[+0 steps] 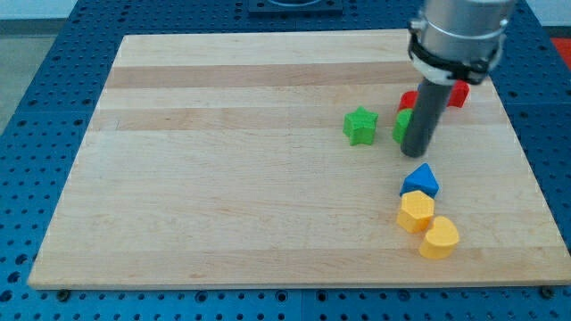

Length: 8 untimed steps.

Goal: Move the green circle towards the top of the board

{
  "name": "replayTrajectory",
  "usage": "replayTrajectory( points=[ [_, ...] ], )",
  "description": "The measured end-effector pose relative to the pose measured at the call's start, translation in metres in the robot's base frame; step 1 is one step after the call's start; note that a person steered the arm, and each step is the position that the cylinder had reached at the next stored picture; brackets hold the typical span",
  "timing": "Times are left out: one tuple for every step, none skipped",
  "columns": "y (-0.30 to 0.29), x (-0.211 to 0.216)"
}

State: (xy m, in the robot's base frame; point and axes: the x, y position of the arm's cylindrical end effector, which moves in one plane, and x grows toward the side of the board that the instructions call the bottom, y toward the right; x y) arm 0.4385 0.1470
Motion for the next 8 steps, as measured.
replayTrajectory(
  points=[
    [-0.003,-0.001],
    [0.017,0.03],
    [0.042,0.002],
    [0.012,-0.047],
    [-0.022,-0.047],
    [-0.055,-0.047],
    [-0.09,-0.047],
    [-0.095,-0.06]
  ],
)
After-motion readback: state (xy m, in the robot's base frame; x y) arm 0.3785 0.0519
